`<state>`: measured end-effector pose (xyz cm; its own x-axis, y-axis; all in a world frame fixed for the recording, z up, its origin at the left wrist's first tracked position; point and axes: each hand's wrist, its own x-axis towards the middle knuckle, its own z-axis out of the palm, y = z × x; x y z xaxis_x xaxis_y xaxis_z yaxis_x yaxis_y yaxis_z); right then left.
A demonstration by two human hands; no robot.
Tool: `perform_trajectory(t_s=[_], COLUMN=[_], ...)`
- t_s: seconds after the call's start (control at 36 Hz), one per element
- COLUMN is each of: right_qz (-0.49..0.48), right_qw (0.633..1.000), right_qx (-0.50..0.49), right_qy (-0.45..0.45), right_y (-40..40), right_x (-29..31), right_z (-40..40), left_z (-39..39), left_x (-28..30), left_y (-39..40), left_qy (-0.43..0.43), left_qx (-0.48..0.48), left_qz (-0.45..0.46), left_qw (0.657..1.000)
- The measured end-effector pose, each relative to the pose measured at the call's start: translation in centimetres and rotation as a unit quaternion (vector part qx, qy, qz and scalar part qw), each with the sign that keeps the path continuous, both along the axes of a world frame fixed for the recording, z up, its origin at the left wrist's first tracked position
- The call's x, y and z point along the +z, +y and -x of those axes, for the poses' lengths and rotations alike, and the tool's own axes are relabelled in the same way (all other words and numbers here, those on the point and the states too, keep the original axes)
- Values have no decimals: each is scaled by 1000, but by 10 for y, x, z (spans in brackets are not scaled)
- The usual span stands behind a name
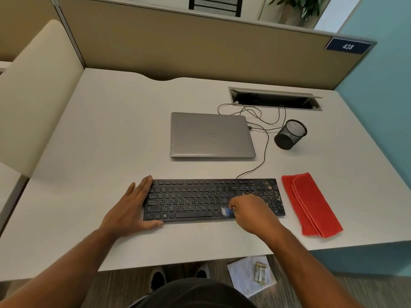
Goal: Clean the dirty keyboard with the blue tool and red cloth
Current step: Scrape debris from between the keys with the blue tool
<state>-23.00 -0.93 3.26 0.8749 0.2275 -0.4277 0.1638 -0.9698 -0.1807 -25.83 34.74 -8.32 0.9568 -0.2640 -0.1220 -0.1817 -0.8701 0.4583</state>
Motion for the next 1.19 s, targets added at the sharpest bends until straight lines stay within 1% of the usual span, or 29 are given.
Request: perform_trajectory(t_s=[0.06, 0.11, 0.17, 0.31, 0.39, 0.5, 0.56, 0.67, 0.78, 0.81, 0.89, 0.97, 1.06, 1.11, 1.19], right_qz=[-16, -34, -34, -3, 0, -39, -54, -44, -118, -120, -64, -12, 17, -12, -104], right_qw=[1000, 998, 996, 1000, 1000, 998, 996, 997, 988, 988, 993, 990, 987, 985, 983], right_qx=[-13, -44, -56, -14, -9, -46, -58, -58, -97, -94, -71, -96, -120, -122, -92], right_qy=[-4, -36, -55, 1, 11, -34, -33, -20, -30, -34, -67, -106, -108, -119, -123], right_y=[-1, -2, -2, -2, -7, -12, -12, -9, -1, 1, 0, -11, -22, -24, -16], right_x=[2, 1, -2, -5, -5, -7, -10, -15, -16, -17, -23, -20, -16, -17, -23], right_z=[0, -2, -1, 11, 14, 15, 17, 24, 23, 23, 25, 26, 26, 27, 38], left_z=[0, 0, 1, 1, 1, 2, 2, 2, 2, 2, 1, 2, 2, 2, 2], left_x=[-1, 1, 2, 2, 4, 8, 8, 7, 6, 6, 6, 7, 8, 8, 6], left_y=[1, 0, -1, -1, -2, -4, -4, -2, -3, -3, -2, -3, -4, -4, -2], left_qy=[2, 2, 1, 7, 7, 4, 5, 10, 11, 12, 11, 7, 3, 4, 11], left_qx=[2, 4, 9, 9, 11, 9, 9, 8, 10, 11, 12, 9, 10, 8, 7], left_qz=[-1, -2, 5, 2, 5, 10, 8, 3, 4, 3, 3, 2, 5, 7, 4], left_qw=[1000, 1000, 1000, 1000, 1000, 1000, 1000, 1000, 1000, 1000, 1000, 1000, 1000, 1000, 1000])
